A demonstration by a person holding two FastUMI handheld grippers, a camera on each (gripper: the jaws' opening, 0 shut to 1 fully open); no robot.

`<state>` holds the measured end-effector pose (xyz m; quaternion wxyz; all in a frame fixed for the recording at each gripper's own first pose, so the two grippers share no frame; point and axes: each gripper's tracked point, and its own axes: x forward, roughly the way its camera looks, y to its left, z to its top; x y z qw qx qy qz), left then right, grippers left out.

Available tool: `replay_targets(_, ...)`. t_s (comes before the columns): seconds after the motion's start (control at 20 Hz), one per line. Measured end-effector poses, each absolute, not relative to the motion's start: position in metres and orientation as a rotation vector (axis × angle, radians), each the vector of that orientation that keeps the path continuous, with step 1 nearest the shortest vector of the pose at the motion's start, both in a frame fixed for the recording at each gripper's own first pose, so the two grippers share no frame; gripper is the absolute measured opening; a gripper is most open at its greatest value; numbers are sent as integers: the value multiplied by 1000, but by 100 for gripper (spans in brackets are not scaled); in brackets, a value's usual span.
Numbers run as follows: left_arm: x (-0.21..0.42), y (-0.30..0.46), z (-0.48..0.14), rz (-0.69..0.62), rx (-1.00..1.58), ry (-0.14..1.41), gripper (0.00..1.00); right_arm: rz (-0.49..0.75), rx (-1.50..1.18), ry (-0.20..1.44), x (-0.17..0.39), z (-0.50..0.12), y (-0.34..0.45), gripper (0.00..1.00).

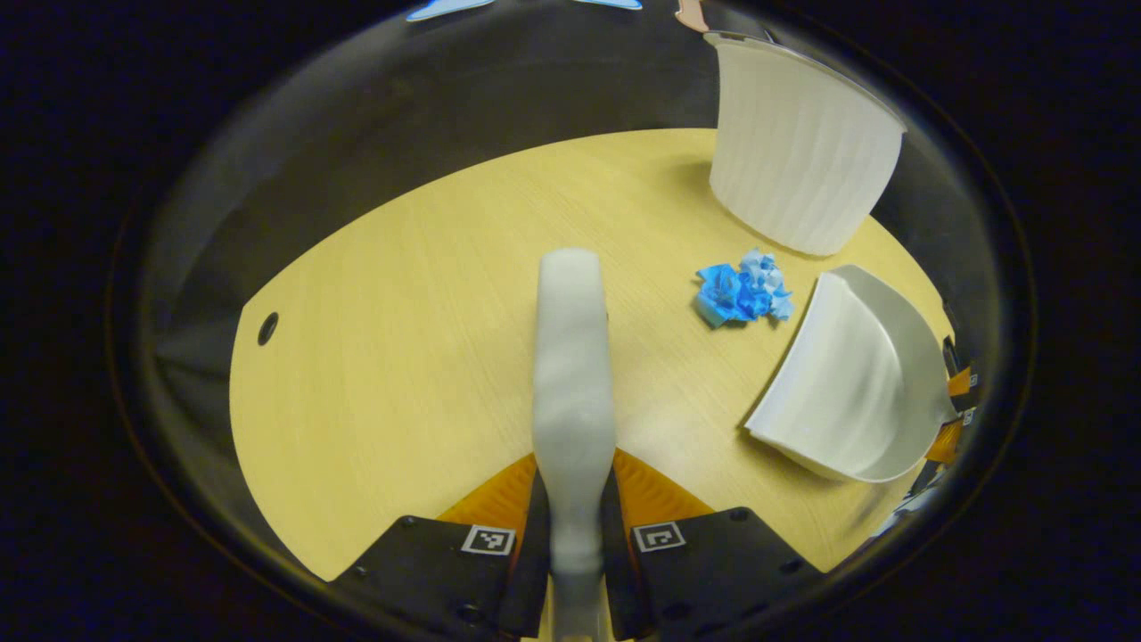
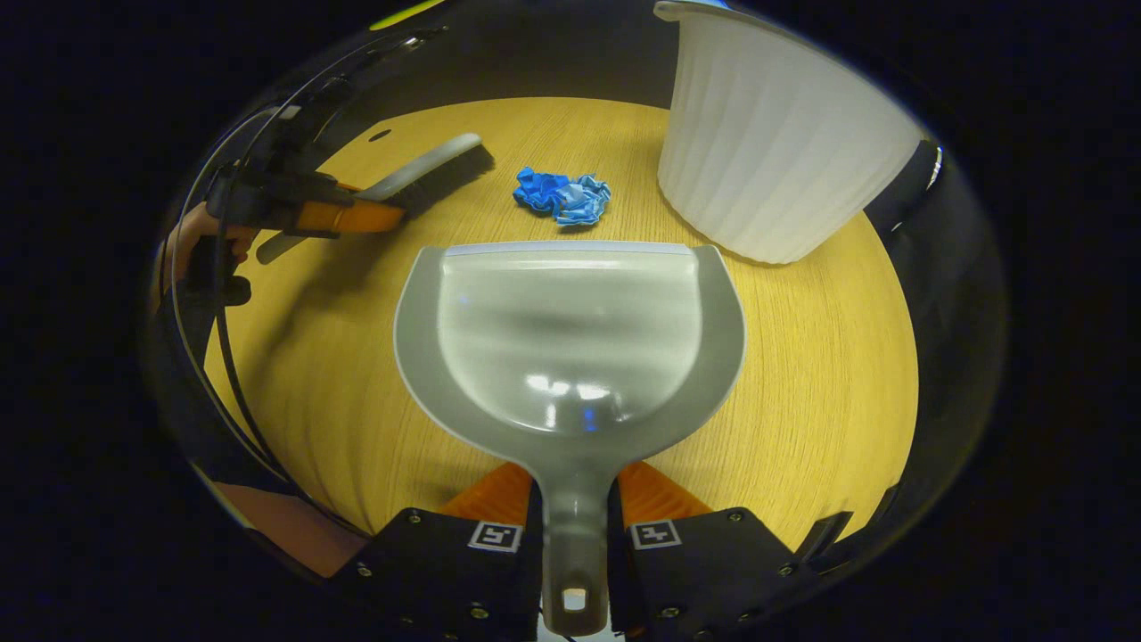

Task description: Pick up the small broom and dustpan from the desktop, sweep the trash into the dustpan with the broom, and then empty the trash into the garbage bin.

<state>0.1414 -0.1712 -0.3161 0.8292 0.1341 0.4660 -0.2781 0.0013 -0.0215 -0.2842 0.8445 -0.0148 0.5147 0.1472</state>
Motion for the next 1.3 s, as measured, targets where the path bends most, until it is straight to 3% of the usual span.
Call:
replay_targets(0.25,160,-206,-310,-702,348,976,31,346,-27,1103,9,-287,-30,30)
replay_targets(0.3,162,-212,-310,-726,359,976,37,352,-33,1102,9,-287,-31,30)
replay_targets(0.55,170,-240,-306,-851,443,962,36,381,-52,1101,13,-285,-37,30)
replay_targets(1.1,145,-259,-264,-1061,489,981,31,383,-65,1080,48,-261,-12,30)
replay_targets(1.3,141,-257,-246,-1094,473,980,37,376,-70,1065,58,-252,-10,30)
